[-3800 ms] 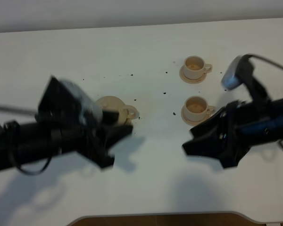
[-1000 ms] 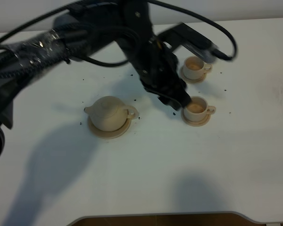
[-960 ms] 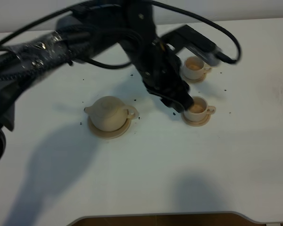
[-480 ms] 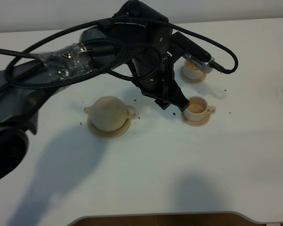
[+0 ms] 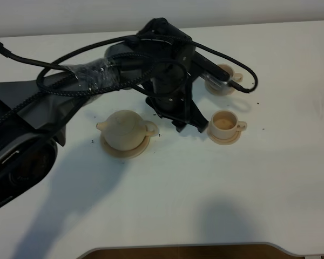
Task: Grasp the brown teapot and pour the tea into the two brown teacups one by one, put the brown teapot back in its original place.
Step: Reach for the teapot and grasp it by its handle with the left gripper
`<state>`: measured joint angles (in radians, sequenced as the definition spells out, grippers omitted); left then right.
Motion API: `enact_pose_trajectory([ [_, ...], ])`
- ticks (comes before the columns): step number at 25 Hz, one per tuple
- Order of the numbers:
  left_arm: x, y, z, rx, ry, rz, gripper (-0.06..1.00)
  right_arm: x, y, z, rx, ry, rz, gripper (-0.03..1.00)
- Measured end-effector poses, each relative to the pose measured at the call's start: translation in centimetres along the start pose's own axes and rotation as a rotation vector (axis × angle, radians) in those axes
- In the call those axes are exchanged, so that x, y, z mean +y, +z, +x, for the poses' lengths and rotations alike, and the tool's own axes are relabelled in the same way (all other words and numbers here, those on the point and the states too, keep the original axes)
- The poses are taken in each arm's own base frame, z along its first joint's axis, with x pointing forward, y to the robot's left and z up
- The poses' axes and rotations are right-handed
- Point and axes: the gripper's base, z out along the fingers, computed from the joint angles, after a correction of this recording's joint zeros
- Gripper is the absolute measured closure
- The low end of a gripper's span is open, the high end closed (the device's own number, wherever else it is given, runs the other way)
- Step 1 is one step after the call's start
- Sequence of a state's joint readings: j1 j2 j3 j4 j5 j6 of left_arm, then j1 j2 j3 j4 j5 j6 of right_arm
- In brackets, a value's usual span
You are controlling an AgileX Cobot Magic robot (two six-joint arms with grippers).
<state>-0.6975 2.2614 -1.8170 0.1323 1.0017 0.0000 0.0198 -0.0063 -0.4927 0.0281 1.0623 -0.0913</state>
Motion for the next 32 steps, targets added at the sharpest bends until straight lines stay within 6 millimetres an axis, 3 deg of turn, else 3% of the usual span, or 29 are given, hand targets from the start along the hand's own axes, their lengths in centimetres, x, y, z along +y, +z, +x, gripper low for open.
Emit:
enact_pose_trajectory([
  [11,1.2,0.2,0.5,0.052,-0.053,0.008,0.45,0.0,0.0,0.0,0.0,0.001,0.0,0.55],
  [24,0.6,0.1,1.8,0.192,-0.036,0.071,0.45,0.0,0.0,0.0,0.0,0.002,0.0,0.55],
  [32,0.2,0.0,1.8,0.188,0.001,0.111,0.48,0.0,0.0,0.0,0.0,0.003,0.0,0.55],
])
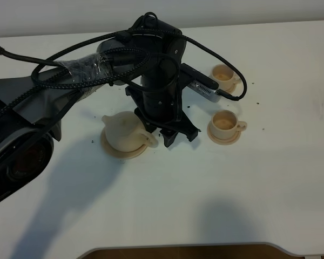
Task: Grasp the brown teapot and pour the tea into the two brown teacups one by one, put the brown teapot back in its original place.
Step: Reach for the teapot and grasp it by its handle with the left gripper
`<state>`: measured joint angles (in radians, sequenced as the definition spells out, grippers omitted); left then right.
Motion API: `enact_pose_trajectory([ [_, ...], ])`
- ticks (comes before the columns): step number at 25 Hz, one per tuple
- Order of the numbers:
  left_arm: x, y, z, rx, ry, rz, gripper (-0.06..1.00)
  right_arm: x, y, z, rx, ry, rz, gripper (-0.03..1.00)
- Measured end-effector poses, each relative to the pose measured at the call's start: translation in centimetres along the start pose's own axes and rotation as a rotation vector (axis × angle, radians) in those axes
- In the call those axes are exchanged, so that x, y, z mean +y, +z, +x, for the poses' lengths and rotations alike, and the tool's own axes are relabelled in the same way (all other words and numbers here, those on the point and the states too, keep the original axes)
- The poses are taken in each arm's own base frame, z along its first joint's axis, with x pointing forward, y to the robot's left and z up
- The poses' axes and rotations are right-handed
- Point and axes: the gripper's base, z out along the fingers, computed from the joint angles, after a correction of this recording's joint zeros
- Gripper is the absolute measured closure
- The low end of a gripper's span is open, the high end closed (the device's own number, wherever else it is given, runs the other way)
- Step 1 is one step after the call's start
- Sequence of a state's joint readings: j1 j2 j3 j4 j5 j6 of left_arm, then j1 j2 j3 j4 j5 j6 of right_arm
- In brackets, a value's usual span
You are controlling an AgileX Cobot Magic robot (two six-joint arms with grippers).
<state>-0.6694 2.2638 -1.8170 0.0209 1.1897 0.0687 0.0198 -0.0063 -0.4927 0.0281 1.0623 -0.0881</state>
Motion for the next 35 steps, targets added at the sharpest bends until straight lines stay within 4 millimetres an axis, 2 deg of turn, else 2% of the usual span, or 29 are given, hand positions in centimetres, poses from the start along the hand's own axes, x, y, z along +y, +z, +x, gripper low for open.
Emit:
enact_pose_trajectory([
  [6,-0.2,0.5,0.2,0.015,0.011,0.021,0.5,0.0,0.0,0.0,0.0,0.0,0.0,0.55],
  [12,-0.3,1.4,1.5,0.073,0.03,0.027,0.5,0.0,0.0,0.0,0.0,0.0,0.0,0.55],
  [19,0.5,0.2,2.2,0.052,0.005,0.037,0.5,0.0,0.0,0.0,0.0,0.0,-0.001,0.55],
  [23,0.6,0.2,2.3,0.053,-0.003,0.048,0.5,0.0,0.0,0.0,0.0,0.0,-0.001,0.55],
  [30,0.5,1.9,3.5,0.123,0.005,0.091,0.51,0.0,0.0,0.0,0.0,0.0,-0.001,0.55],
  [35,1.1,2.1,3.9,0.134,-0.013,0.098,0.51,0.0,0.0,0.0,0.0,0.001,0.0,0.55],
])
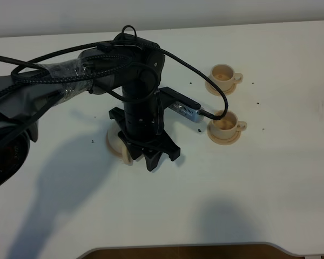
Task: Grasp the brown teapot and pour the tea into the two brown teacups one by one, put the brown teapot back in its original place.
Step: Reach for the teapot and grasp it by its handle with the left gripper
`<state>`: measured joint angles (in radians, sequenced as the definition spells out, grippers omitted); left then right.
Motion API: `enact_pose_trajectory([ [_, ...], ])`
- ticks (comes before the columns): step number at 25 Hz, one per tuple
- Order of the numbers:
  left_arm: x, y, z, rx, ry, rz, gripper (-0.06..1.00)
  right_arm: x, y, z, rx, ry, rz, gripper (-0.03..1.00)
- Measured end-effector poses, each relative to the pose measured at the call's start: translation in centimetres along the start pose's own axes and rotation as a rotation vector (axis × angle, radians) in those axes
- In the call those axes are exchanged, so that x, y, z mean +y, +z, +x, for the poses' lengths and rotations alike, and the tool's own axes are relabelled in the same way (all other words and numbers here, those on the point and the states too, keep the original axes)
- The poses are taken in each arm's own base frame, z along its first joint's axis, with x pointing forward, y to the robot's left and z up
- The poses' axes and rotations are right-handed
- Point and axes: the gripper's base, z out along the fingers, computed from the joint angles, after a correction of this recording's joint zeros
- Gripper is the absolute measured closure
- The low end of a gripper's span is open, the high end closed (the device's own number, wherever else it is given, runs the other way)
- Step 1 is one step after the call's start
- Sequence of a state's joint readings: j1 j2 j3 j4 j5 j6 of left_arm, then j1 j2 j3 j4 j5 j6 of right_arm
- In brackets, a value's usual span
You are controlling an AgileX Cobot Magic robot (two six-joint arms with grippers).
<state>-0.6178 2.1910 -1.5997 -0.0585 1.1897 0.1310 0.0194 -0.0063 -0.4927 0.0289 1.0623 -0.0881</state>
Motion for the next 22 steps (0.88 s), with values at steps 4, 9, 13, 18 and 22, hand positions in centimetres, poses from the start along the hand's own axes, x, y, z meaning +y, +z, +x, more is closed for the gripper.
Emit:
enact_pose_trajectory([
  [4,0.45,-0.08,0.08,-0.002,-0.01,0.001,0.51,0.0,0.0,0.0,0.0,0.0,0.0,0.55],
  [9,0.57,-0.09,0.1,-0.001,-0.008,-0.002,0.51,0.0,0.0,0.0,0.0,0.0,0.0,0.55],
  [13,0.65,-0.09,0.11,-0.002,-0.003,-0.002,0.51,0.0,0.0,0.0,0.0,0.0,0.0,0.55],
  [18,0.47,-0.07,0.09,-0.005,0.013,0.027,0.51,0.0,0.0,0.0,0.0,0.0,0.0,0.55],
  [22,0.37,0.34,0.32,0.011,0.015,0.038,0.51,0.0,0.0,0.0,0.0,0.0,0.0,0.55],
])
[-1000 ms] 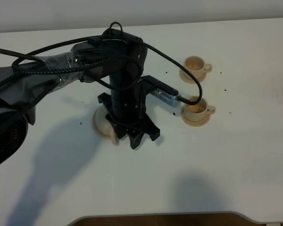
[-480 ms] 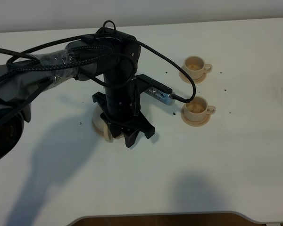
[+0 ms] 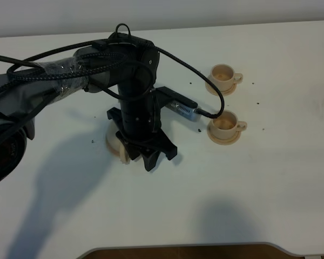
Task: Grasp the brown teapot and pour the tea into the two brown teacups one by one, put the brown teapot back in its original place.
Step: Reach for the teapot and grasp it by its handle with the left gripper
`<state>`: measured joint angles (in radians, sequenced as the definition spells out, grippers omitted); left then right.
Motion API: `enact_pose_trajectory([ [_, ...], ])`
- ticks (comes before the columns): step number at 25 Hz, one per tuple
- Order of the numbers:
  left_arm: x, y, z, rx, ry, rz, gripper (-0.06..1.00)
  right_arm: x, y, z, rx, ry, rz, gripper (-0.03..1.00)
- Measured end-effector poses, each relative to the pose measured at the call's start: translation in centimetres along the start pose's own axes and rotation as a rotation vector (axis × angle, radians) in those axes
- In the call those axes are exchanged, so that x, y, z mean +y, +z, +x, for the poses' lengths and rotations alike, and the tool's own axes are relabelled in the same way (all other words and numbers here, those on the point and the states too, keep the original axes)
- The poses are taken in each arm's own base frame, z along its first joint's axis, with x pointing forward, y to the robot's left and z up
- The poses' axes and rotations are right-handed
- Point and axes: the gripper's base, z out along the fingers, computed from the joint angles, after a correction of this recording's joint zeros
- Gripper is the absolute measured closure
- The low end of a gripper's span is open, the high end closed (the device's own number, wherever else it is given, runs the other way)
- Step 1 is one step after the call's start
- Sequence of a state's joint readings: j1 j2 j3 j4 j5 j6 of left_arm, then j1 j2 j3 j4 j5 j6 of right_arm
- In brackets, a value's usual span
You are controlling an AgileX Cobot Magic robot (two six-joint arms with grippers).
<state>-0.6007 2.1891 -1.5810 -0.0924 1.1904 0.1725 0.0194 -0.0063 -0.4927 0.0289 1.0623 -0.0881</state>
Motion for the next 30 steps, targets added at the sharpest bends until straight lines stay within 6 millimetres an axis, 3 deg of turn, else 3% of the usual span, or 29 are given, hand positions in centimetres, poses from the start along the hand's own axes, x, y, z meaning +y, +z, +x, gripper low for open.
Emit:
enact_pose_trajectory([
  [6,0.2,1.7,1.2,0.076,0.006,-0.014,0.51,0.0,0.0,0.0,0.0,0.0,0.0,0.55],
  [14,0.2,0.0,1.9,0.036,0.015,-0.039,0.51,0.0,0.0,0.0,0.0,0.0,0.0,0.55],
  [30,0.3,0.1,2.0,0.045,0.023,-0.05,0.51,0.0,0.0,0.0,0.0,0.0,0.0,0.55],
])
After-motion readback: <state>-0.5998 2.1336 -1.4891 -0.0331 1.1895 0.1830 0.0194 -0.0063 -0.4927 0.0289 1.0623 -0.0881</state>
